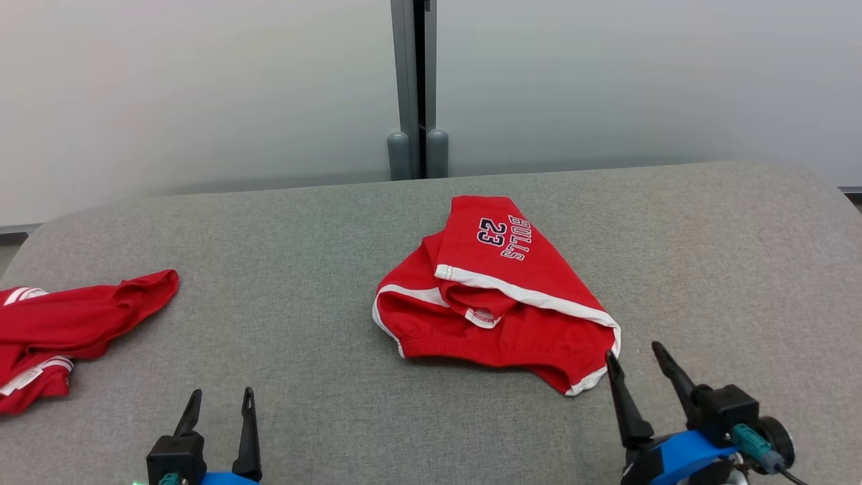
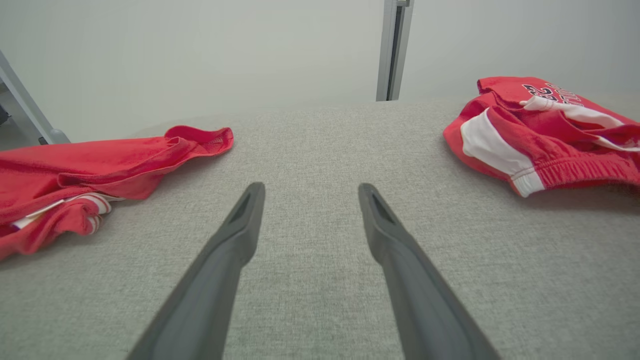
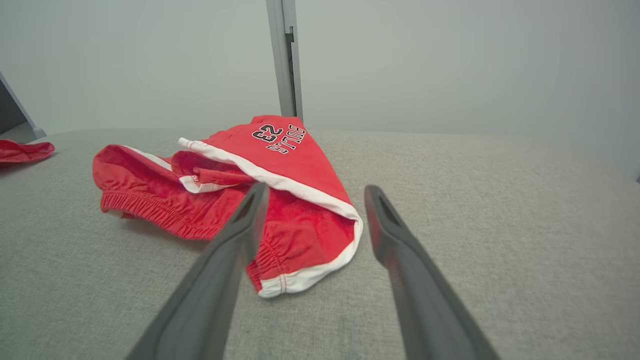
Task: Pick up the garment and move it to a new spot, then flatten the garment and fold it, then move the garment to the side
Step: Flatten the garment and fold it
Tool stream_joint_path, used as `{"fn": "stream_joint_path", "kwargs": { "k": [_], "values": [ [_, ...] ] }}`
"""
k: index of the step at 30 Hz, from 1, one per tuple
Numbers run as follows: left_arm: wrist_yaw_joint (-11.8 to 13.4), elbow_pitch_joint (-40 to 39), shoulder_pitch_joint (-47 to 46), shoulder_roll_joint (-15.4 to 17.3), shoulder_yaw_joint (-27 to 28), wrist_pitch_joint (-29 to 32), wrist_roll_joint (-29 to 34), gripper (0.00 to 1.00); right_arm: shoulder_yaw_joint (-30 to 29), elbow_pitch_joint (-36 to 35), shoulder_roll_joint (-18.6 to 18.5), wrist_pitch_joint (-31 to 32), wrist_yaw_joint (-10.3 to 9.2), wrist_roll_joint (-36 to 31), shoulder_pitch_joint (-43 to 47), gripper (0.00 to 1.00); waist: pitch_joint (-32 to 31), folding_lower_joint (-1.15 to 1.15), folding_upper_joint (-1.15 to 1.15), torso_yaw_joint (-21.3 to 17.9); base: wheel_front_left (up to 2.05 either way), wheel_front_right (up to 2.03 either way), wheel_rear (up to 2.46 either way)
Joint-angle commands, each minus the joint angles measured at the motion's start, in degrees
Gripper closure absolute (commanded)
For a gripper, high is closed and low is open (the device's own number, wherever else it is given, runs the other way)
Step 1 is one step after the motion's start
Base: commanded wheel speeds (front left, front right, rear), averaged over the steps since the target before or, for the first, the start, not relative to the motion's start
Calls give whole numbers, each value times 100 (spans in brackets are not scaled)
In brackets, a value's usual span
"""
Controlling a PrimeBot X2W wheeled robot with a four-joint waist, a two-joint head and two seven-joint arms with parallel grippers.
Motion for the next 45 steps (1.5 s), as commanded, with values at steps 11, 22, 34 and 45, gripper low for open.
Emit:
{"fn": "stream_joint_path", "kwargs": {
  "k": [11,22,34,45],
  "values": [
    [-327,70,-380,-40,-64,-28,143,0,1372,241,-19,-19,2,199,-753,0,447,0,0,727,0,0,0],
    [-491,185,-587,-43,-2,-27,63,0,1840,1652,-21,69,3,-103,-1920,0,932,0,0,1493,0,0,0],
    [-584,159,-830,-108,51,-27,34,0,1778,2181,-21,529,2,-520,-2380,100,1264,0,0,1616,0,0,0],
    [-616,253,-794,-211,36,-27,50,0,1579,1546,-16,25,2,-556,-3052,100,1049,0,0,1508,0,0,0]
  ]
}}
